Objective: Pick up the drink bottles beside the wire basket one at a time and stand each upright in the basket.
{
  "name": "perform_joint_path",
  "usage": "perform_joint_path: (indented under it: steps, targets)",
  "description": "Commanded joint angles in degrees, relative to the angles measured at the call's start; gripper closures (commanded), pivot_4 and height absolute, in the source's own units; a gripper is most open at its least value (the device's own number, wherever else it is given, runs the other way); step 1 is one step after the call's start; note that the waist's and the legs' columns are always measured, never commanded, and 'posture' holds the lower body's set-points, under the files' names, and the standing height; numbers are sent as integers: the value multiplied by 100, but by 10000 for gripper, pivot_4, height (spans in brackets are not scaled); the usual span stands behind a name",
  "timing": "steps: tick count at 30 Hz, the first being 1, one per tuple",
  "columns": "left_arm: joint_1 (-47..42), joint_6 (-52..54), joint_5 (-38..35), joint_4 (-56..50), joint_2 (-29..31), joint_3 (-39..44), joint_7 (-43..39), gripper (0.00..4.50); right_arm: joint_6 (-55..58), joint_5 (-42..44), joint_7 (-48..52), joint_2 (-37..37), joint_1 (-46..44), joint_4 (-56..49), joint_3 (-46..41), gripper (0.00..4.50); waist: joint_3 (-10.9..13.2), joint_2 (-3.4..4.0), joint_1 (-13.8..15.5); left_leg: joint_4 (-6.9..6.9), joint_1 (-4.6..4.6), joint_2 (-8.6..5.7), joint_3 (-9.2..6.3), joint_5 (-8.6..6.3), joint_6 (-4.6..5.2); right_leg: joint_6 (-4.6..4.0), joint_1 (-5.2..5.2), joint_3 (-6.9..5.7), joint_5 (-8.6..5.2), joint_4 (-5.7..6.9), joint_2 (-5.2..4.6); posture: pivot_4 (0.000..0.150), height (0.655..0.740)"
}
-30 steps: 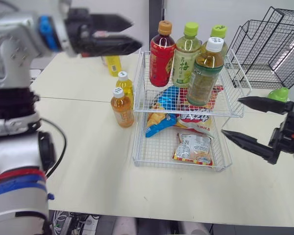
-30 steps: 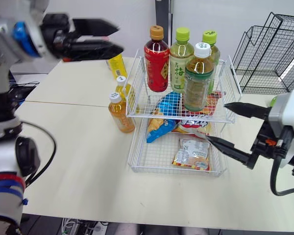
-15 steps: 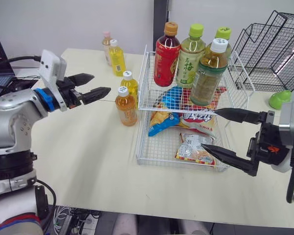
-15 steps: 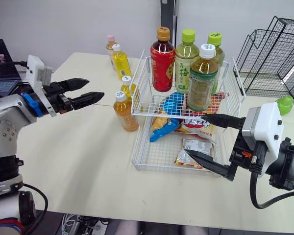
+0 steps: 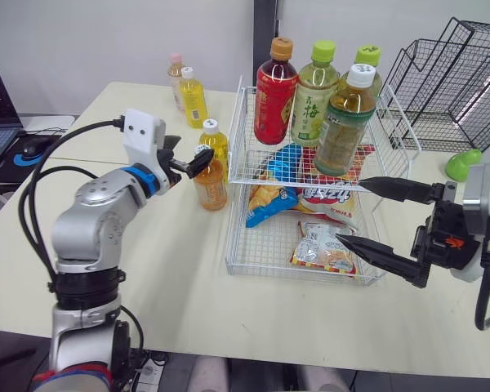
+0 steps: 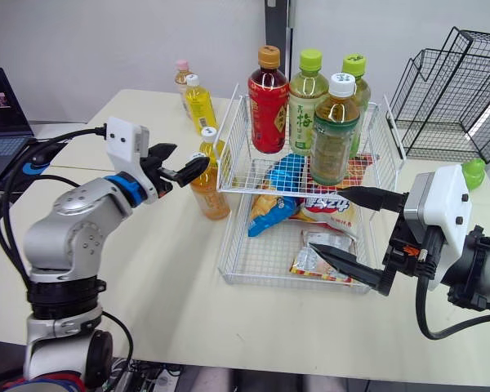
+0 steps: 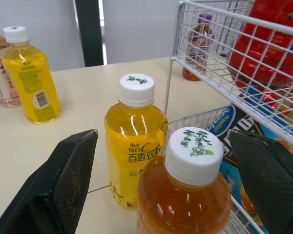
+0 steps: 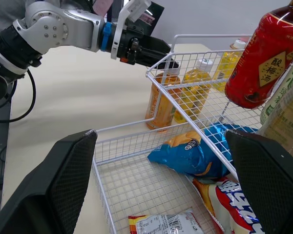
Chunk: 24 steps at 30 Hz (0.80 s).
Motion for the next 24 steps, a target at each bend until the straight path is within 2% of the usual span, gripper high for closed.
perform_joint_path:
  steps: [1,12,15,23,24]
  targets:
    - [-136,-119,354,-335,-142,-173,560,495,-117,-69,-2,-71,-111,28,-74,0,0,0,0,0,0,-1,0,0,0,0,0,1,0,0,0,1500,7347]
    - [-175,202,452,-682,-813,-454,1193,495,-91,-100,-27,-74,-162,45,-45,0,0,0,-4,0,0,-3,0,0,0,0,0,1,0,0,2,1500,7347]
    - [-194,315,443,-703,-840,-443,1258,6449,-92,-83,-36,-69,-166,38,-45,0,0,-1,-4,0,-1,-3,-1,0,0,1,0,1,0,0,2,1500,7347]
    - [-86,462,298,-841,-780,-317,1188,30194,-102,-96,-43,-57,-153,25,-77,0,0,-1,-3,-1,-1,-3,0,0,0,3,0,1,-1,-1,2,1500,7347]
    - [-63,440,302,-865,-754,-306,1163,31255,-103,-99,-43,-55,-145,22,-84,0,0,-1,-3,-1,-1,-3,0,0,0,3,0,1,-1,-1,2,1500,7347]
